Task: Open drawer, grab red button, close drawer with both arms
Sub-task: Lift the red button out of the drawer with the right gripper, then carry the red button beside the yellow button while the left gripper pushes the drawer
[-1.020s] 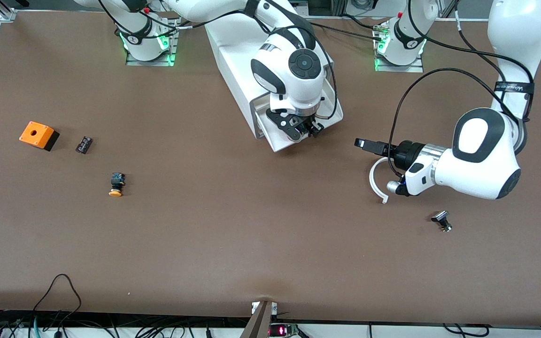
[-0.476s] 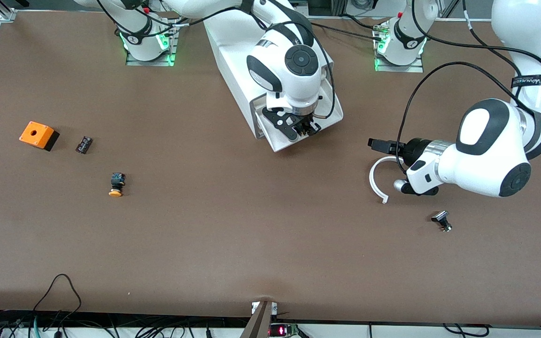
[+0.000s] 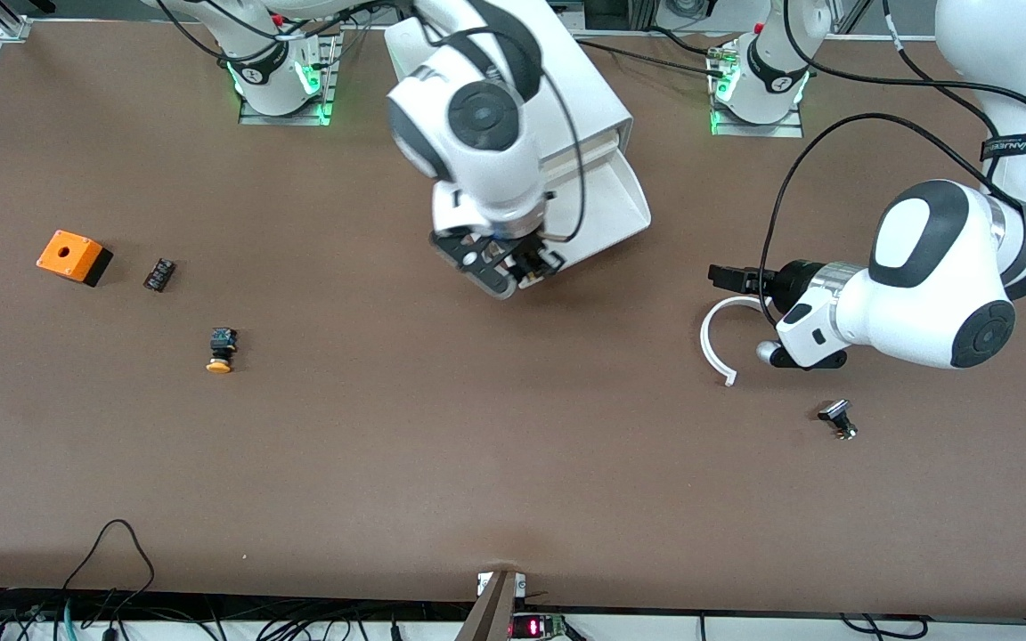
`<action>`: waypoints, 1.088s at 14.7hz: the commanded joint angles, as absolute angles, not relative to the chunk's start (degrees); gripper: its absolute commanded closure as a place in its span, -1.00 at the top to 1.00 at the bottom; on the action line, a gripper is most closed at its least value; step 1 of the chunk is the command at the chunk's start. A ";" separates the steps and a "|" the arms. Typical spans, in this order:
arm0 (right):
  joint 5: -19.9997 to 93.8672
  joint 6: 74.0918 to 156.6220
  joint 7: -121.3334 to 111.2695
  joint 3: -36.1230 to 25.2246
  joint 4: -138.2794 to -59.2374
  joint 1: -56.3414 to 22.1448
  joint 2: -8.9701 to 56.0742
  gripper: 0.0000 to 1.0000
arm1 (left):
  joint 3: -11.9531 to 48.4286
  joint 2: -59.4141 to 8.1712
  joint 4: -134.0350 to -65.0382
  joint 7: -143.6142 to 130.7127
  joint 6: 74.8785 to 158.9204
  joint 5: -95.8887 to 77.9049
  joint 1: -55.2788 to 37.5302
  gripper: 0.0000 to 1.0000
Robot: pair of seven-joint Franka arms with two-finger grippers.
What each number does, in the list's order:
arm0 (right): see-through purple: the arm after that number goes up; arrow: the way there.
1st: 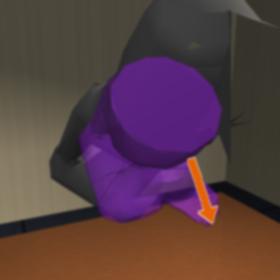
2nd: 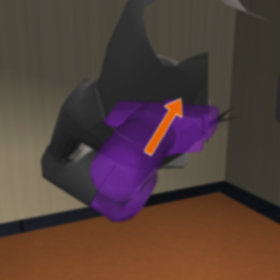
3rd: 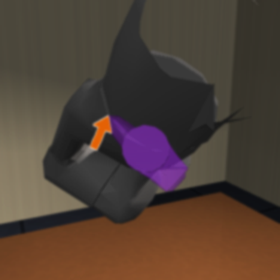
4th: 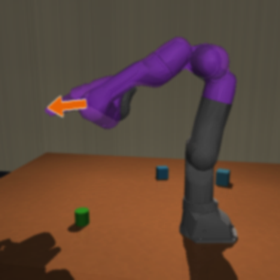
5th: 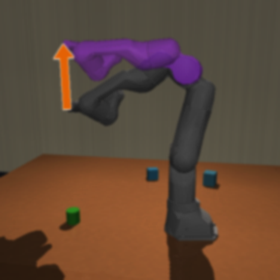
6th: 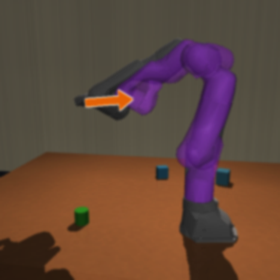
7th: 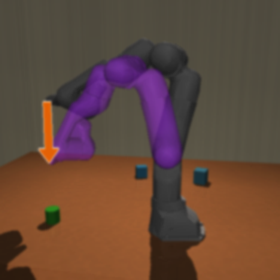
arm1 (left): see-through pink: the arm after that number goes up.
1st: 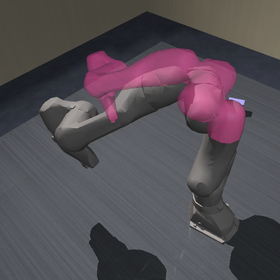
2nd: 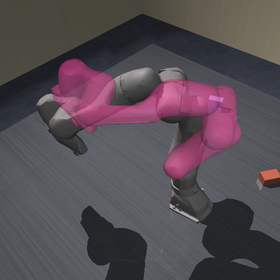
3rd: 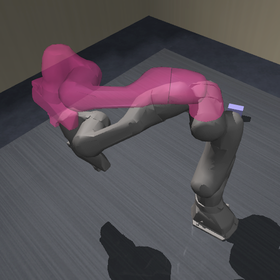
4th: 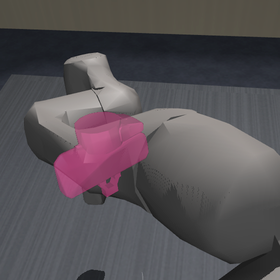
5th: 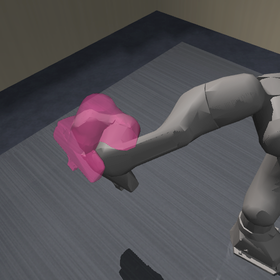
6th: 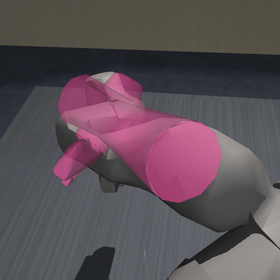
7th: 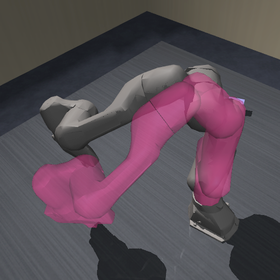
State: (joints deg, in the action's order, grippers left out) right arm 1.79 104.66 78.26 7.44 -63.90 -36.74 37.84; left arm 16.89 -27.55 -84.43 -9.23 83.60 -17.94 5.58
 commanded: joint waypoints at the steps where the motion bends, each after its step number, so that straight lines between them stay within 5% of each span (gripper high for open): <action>1: 3.43 100.56 61.41 8.17 -64.77 -30.61 36.65 -1.00 | 16.96 -26.98 -84.02 -10.20 82.71 -16.35 5.36 1.00; 7: 3.34 99.13 20.71 -4.45 -73.80 -26.46 32.97 -1.00 | 16.96 -27.42 -84.20 -13.26 83.58 -12.77 2.73 1.00; 16: 6.04 129.61 -4.30 -13.01 -104.48 -24.35 28.47 -1.00 | 16.70 -31.37 -84.73 -25.74 91.58 -7.82 -3.95 1.00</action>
State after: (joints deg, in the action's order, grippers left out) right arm 3.50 123.88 -1.29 -12.92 -96.39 -25.34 31.88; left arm 16.89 -30.68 -84.96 -22.46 90.71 -9.89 -2.49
